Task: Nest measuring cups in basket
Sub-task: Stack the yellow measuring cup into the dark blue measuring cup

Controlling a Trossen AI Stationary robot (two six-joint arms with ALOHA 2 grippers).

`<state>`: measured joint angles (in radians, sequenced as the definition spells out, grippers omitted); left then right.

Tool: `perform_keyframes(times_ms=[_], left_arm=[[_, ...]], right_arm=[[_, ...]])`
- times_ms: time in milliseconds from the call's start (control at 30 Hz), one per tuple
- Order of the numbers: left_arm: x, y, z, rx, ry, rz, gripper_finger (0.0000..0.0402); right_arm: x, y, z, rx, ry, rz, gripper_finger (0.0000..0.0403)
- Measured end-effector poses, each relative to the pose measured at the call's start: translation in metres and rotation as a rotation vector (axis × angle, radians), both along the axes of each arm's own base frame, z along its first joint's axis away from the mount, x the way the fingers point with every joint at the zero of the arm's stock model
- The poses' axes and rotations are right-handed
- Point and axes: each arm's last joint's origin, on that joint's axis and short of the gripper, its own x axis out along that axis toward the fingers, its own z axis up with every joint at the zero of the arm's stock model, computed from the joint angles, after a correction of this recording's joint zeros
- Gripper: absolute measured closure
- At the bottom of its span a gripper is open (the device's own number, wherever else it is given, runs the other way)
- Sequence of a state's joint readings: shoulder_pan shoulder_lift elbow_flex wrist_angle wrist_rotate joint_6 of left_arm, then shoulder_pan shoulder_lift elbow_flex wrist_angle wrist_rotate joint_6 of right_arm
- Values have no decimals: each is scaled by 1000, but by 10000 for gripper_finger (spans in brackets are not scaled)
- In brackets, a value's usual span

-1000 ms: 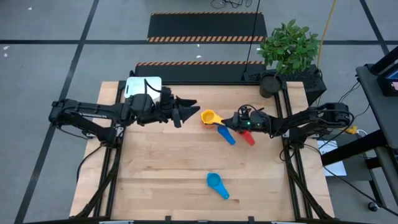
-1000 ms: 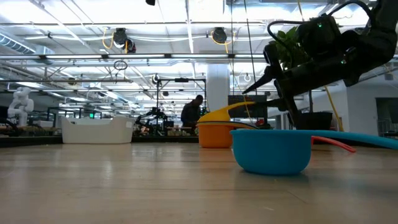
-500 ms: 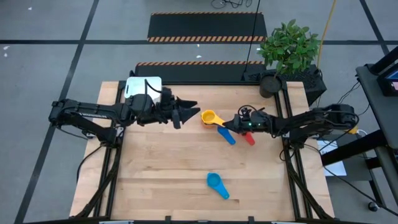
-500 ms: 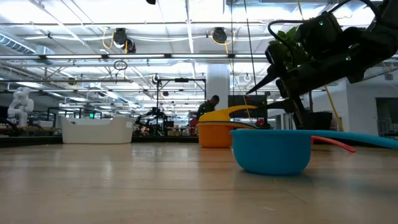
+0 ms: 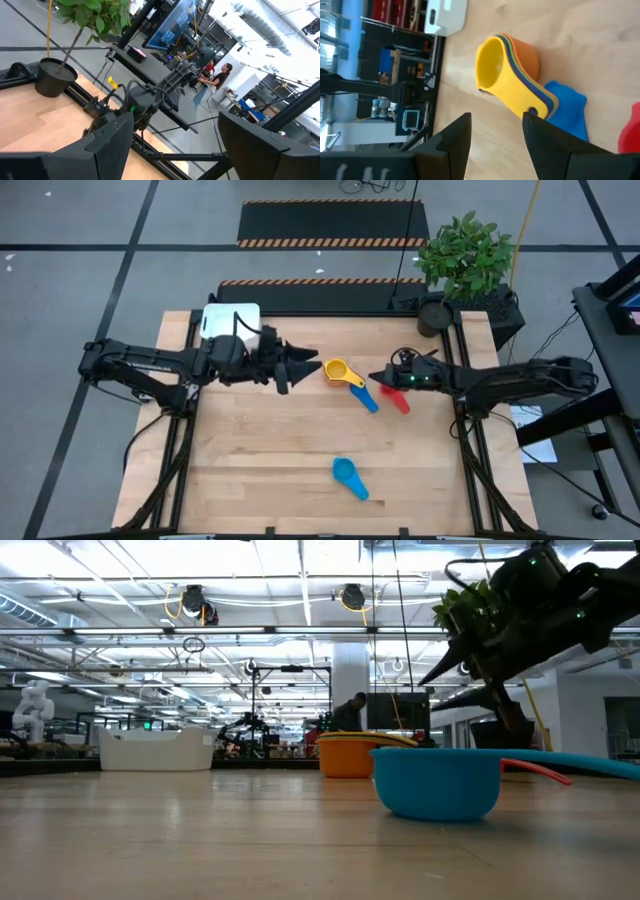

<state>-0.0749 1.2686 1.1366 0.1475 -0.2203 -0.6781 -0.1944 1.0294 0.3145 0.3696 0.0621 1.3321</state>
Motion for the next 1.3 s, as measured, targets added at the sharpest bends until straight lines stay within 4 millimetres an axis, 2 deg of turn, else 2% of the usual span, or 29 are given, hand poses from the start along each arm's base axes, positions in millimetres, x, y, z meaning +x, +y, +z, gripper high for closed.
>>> perform_keyframes(times_ms=[200,267,367,467,567,633,733,867,967,1100,1300], left_arm=[[0,-2,-5,6,49,-10,108],[0,-2,-7,8,70,-12,108],[0,-2,-8,8,82,-17,108],[0,-2,-9,10,95,-17,108],[0,1,-10,21,104,-11,108],[0,2,-10,22,104,-6,108],[0,4,-10,19,104,4,108],[0,5,-10,5,102,11,108],[0,5,-10,-5,100,16,108],[0,5,-10,-4,100,20,108],[0,9,-10,8,107,76,108]], right_arm=[[-7,2,9,-60,-19,11,232],[-3,2,17,-109,-13,38,232],[13,-3,58,-262,-2,148,232],[29,-7,96,-455,158,290,232],[47,-11,120,-666,316,427,230],[58,-15,125,-765,400,508,224],[76,-22,115,-830,491,596,203],[91,-27,86,-799,594,668,152],[95,-28,62,-742,697,740,107],[99,-28,44,-726,760,849,60],[108,-31,25,-718,794,887,45]])
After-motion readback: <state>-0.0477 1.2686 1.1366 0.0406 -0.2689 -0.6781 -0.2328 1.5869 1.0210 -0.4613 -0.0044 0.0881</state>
